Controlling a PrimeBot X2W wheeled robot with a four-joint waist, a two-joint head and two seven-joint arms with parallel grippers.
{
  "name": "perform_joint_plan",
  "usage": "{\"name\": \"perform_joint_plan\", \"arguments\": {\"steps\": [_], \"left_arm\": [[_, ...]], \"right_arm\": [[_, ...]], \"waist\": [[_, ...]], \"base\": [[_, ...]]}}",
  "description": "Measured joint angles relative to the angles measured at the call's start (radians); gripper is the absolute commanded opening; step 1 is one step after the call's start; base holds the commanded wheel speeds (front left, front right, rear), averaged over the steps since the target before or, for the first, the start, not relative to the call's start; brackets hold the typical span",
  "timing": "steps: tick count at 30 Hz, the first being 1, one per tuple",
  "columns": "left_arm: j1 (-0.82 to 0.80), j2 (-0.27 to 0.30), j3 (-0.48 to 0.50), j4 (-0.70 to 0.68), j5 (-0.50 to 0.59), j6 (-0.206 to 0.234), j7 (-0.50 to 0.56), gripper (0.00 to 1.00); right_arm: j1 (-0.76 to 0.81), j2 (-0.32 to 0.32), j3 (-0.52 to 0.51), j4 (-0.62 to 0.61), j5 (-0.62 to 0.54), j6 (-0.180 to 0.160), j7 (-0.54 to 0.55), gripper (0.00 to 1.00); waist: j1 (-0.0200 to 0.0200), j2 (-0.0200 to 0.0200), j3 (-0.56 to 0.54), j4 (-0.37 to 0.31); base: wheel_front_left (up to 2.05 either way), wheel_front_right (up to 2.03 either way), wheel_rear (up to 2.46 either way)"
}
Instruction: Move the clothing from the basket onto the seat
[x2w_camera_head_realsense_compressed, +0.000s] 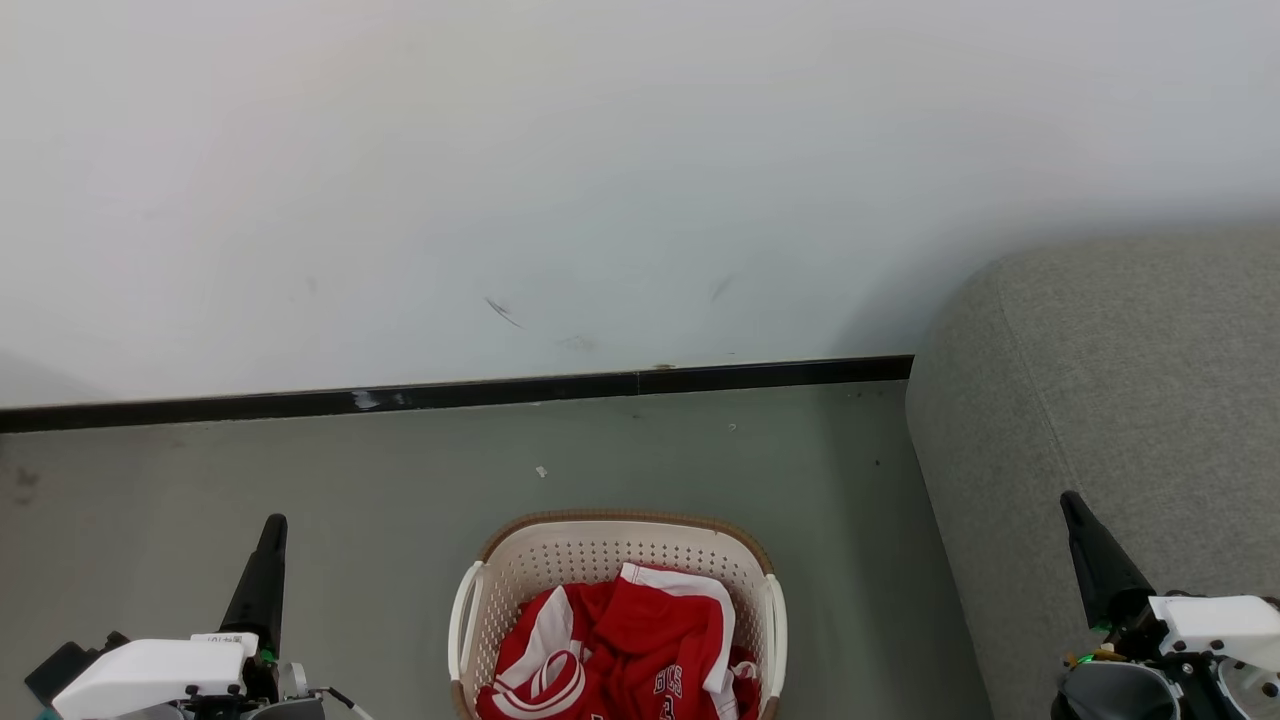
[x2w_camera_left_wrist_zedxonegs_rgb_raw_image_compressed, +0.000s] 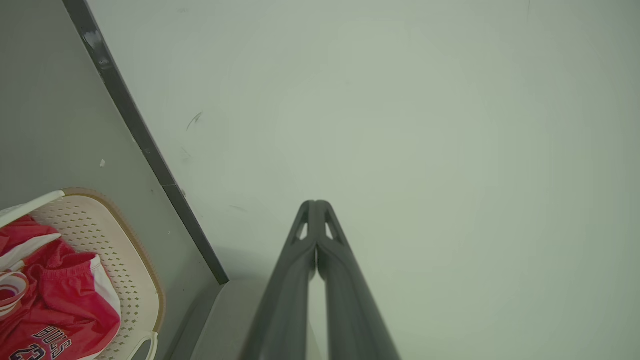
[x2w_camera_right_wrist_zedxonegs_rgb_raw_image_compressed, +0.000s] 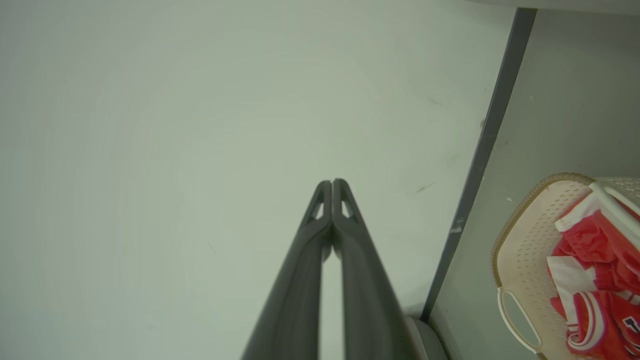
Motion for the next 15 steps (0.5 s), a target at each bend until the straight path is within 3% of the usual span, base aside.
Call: {"name": "perform_joint_plan", "arguments": {"steps": [15], "left_arm": [[0.000,0.000,0.000,0.000,0.000,0.000,0.000,0.00]], "right_arm": [[0.000,0.000,0.001,0.000,0.000,0.000,0.000,0.00]], "waist": [[0.0001,0.0000,0.000,0.000]], "base": [[0.00,0.00,0.00]]}}
